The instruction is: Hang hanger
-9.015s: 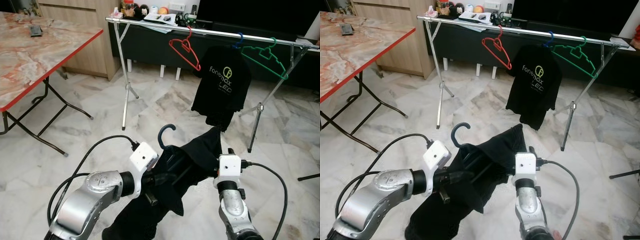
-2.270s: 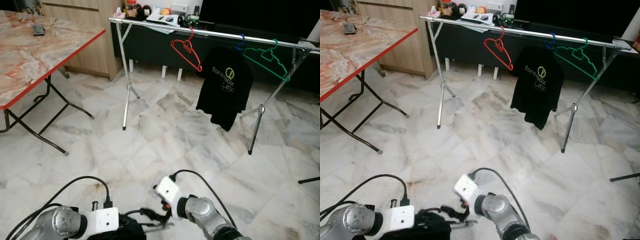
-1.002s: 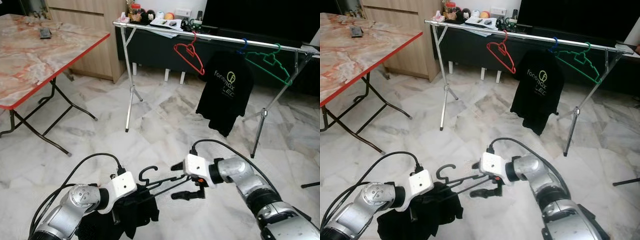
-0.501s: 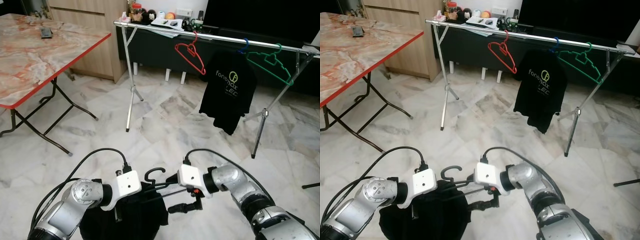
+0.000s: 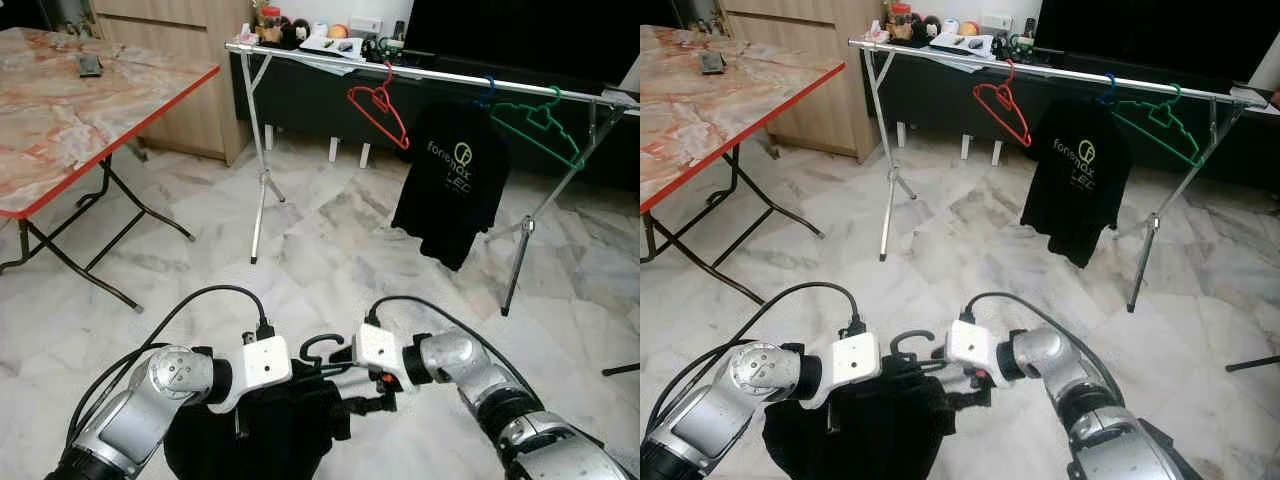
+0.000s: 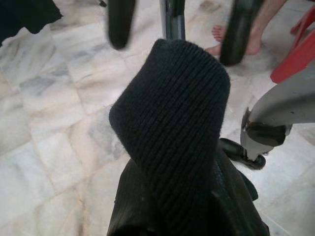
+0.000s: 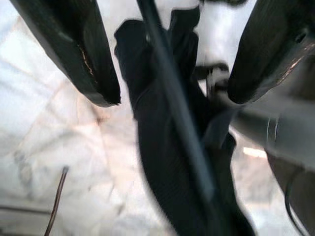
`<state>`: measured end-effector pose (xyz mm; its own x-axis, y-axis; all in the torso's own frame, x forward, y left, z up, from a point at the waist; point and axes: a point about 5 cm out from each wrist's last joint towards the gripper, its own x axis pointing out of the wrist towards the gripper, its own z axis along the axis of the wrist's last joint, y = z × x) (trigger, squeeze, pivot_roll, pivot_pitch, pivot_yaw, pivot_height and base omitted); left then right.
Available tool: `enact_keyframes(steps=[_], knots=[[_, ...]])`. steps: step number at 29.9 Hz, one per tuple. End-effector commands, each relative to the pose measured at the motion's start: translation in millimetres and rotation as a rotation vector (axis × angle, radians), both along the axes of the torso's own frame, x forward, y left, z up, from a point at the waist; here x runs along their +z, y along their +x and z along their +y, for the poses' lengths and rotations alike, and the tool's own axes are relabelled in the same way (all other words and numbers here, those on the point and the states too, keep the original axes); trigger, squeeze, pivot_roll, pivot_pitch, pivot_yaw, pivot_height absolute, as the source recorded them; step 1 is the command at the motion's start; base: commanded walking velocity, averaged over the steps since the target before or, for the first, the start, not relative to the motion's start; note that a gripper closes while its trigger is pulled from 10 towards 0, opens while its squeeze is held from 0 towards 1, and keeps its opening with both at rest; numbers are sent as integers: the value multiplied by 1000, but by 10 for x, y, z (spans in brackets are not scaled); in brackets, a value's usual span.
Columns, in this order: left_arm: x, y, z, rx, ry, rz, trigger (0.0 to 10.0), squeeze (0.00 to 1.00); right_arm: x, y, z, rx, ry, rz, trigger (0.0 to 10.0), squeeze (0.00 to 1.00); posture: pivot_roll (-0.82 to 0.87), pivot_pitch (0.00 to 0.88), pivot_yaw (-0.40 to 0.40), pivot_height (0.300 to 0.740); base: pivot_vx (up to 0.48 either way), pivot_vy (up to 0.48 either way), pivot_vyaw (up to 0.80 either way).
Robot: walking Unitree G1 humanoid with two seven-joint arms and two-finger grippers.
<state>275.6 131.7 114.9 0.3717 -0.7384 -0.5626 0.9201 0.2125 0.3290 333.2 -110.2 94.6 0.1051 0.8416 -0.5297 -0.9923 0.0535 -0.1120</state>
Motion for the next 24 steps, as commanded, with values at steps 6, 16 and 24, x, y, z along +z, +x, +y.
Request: enact_keyframes(steps=[6, 16, 24], knots=[[-14, -36, -31, -37, 35, -1, 10000, 0, 158, 67, -2, 1, 78, 16, 10000, 0, 180, 111, -76, 740, 0, 0, 0], [-4, -48, -34, -43, 40, 3, 10000, 0, 15, -17, -31, 43, -5, 52, 10000, 0, 188, 110, -77, 740, 0, 0, 0], [-8, -51, -33, -43, 42, 4, 10000, 0, -80, -58, -72, 46, -74, 65, 10000, 0, 191, 105, -79, 740, 0, 0, 0]])
